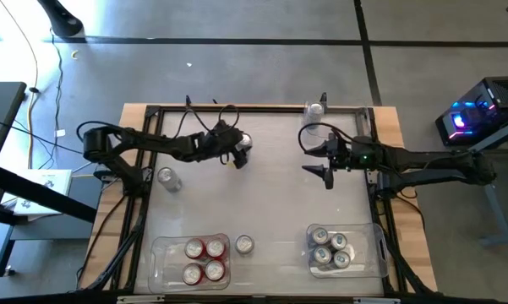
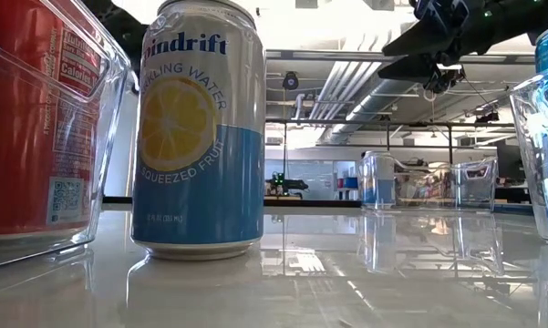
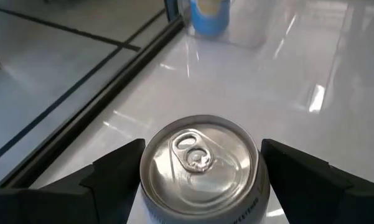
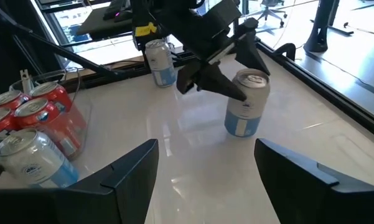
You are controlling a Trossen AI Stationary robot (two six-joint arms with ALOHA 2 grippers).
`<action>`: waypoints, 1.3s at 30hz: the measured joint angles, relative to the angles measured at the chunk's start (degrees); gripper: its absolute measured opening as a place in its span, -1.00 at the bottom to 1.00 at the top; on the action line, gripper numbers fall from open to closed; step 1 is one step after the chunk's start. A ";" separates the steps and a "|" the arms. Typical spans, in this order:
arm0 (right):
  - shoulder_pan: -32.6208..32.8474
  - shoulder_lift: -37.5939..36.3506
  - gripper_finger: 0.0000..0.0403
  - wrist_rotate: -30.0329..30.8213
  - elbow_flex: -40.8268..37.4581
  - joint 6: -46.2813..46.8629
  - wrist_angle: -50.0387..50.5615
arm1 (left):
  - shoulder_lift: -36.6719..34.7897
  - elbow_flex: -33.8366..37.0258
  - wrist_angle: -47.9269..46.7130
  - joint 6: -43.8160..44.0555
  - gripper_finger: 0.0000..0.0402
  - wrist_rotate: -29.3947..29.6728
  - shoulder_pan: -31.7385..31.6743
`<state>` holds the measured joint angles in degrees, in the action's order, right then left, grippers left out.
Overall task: Sort soda cans
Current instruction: Put the top right white soda can into the top right transparent bin
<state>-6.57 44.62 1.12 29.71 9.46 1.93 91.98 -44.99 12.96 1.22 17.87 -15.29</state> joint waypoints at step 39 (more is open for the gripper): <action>-0.02 -9.78 0.29 8.69 6.62 2.38 17.59 | 33.43 -35.75 20.19 -4.86 0.36 -7.41 7.40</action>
<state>-6.59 34.84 9.81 36.34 11.84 19.52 125.42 -80.74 33.15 -3.64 10.45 -7.89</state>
